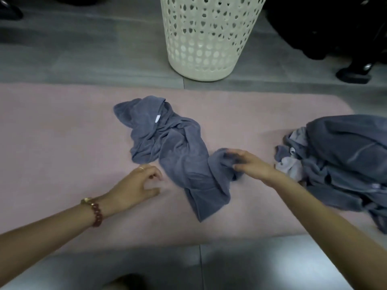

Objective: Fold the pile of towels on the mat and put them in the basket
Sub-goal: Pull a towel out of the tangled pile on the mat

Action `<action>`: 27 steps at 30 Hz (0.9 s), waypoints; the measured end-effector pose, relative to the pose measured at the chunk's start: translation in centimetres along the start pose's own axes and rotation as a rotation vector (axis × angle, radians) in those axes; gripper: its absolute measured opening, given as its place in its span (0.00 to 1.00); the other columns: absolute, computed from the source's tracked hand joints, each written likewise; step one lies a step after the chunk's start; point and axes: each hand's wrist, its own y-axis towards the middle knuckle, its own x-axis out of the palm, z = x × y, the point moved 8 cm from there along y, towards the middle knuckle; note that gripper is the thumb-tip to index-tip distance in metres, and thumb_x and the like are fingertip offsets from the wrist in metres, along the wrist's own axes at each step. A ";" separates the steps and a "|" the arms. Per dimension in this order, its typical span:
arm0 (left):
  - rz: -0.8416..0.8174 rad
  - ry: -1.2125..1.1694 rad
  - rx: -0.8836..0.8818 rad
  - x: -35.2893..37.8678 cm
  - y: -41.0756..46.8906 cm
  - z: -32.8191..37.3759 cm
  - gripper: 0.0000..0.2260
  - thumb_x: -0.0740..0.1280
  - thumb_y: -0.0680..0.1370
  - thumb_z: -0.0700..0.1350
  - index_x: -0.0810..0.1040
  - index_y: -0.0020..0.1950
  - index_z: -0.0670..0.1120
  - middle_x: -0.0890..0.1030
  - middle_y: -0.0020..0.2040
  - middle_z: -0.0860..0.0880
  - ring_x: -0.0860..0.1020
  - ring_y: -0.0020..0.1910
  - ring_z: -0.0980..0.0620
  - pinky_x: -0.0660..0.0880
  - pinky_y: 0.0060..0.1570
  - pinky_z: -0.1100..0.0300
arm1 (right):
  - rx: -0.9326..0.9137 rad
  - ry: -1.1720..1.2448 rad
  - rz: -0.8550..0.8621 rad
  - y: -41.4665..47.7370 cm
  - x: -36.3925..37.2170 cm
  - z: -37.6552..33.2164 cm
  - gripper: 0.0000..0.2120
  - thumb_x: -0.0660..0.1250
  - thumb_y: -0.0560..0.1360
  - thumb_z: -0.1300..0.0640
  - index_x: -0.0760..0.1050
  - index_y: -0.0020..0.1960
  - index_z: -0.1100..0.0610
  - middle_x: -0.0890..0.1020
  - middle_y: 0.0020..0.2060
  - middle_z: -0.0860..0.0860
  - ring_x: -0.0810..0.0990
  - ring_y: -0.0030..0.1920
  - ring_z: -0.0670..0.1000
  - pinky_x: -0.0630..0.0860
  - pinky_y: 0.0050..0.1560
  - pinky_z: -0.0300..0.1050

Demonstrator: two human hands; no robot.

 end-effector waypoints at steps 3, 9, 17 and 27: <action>-0.215 0.208 0.223 6.1 -0.6 0.9 0.12 0.67 0.71 0.53 0.75 0.54 0.55 0.71 0.56 0.55 0.68 0.56 0.59 0.67 0.59 0.64 | 0.030 -0.376 0.137 0.3 -0.1 4.0 0.28 0.68 0.72 0.66 0.66 0.70 0.58 0.65 0.67 0.64 0.65 0.68 0.60 0.61 0.66 0.40; -0.276 0.584 0.561 13.4 0.5 3.6 0.28 0.74 0.63 0.49 0.74 0.62 0.52 0.73 0.63 0.48 0.71 0.59 0.52 0.75 0.52 0.60 | 0.122 -0.308 0.178 0.4 -0.8 7.0 0.36 0.65 0.74 0.67 0.49 0.76 0.58 0.62 0.65 0.60 0.67 0.64 0.58 0.62 0.69 0.46; -0.219 0.323 0.406 13.1 4.0 3.9 0.07 0.65 0.74 0.37 0.79 0.50 0.45 0.79 0.51 0.49 0.75 0.52 0.51 0.71 0.47 0.60 | 0.252 0.008 0.184 1.8 -2.0 8.3 0.02 0.63 0.74 0.64 0.69 0.45 0.59 0.72 0.35 0.52 0.71 0.37 0.51 0.68 0.32 0.37; 0.413 -0.561 -0.223 -0.5 2.4 -0.2 0.12 0.54 0.81 0.37 0.66 0.39 0.48 0.69 0.36 0.48 0.70 0.33 0.57 0.70 0.27 0.68 | -0.141 0.072 0.700 -2.8 -6.7 5.6 0.08 0.63 0.72 0.73 0.73 0.46 0.62 0.71 0.49 0.57 0.71 0.41 0.28 0.65 0.40 0.21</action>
